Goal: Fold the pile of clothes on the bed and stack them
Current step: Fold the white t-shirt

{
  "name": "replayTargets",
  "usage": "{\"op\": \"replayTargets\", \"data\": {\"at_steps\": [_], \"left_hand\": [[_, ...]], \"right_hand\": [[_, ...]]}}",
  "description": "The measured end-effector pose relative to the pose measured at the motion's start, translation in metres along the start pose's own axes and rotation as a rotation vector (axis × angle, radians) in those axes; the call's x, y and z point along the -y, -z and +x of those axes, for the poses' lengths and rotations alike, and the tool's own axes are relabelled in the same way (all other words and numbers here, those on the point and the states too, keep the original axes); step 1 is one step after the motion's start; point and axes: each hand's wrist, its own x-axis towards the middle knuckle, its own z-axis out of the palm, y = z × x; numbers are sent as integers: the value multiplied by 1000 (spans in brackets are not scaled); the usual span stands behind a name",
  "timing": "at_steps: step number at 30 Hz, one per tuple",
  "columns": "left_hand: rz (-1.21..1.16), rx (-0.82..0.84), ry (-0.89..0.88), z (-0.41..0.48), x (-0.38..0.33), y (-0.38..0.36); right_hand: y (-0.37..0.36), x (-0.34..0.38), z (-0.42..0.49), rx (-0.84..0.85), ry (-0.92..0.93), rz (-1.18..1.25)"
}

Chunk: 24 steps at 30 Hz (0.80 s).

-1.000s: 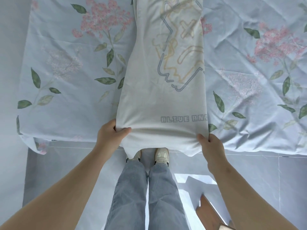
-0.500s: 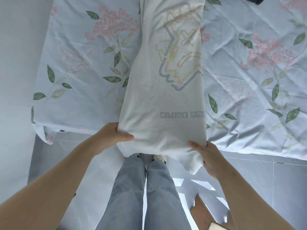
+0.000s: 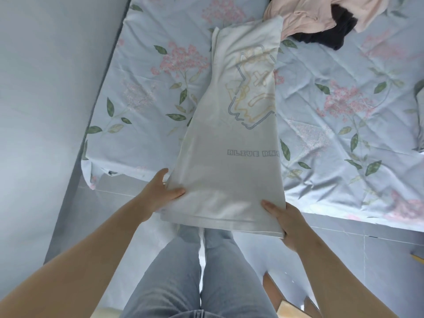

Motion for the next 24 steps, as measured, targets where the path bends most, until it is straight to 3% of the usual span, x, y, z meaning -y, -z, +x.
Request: {"op": "replayTargets", "data": {"at_steps": [7, 13, 20, 24], "left_hand": [[-140, -51, -32, -31, 0, 13], [-215, -50, -40, -63, 1, 33], [-389, 5, 157, -91, 34, 48], [-521, 26, 243, -91, 28, 48]], "right_hand": [[-14, -16, -39, -63, 59, 238], [-31, -38, -78, -165, 65, 202], [-52, -91, -113, -179, -67, 257], [-57, -85, -116, -204, -80, 283]]}}
